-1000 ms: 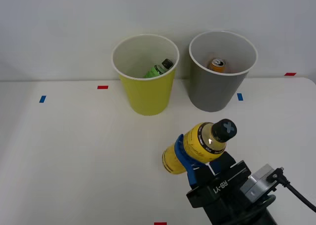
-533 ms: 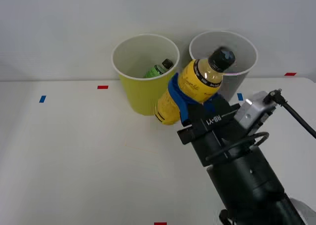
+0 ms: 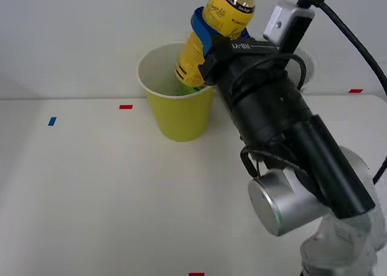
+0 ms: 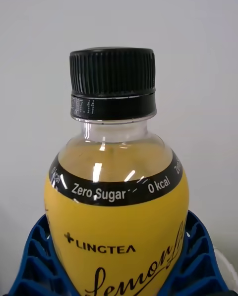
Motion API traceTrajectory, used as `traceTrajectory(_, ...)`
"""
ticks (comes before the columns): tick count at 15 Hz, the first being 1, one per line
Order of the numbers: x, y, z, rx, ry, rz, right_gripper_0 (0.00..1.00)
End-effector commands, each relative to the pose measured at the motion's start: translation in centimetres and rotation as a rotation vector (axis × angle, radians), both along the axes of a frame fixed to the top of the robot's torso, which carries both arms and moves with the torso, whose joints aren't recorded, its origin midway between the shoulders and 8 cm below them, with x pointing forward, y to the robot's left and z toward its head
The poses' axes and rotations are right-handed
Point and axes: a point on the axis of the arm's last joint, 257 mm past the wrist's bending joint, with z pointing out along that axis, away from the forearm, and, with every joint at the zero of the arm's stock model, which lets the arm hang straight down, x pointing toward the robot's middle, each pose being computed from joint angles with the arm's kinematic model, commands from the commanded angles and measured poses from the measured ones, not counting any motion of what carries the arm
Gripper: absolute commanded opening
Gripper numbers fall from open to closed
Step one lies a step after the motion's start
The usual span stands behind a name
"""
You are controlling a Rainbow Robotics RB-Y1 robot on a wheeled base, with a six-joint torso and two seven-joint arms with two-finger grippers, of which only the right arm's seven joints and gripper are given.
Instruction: Put cans in the gray bin, plastic bottles in the light green bin
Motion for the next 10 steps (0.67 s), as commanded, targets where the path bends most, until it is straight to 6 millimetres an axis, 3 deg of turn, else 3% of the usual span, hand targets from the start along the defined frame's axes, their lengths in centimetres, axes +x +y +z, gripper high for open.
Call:
traceTrajectory(1,5.2,0.2,-0.7,-0.041,0.033,-0.043,0.00)
traceTrajectory(5,9.9,0.8,-2.1,-0.120,0.068,-0.085,0.00)
traceTrajectory(10,13.1,3.9,-3.2,-0.157,0.118,-0.045,0.00)
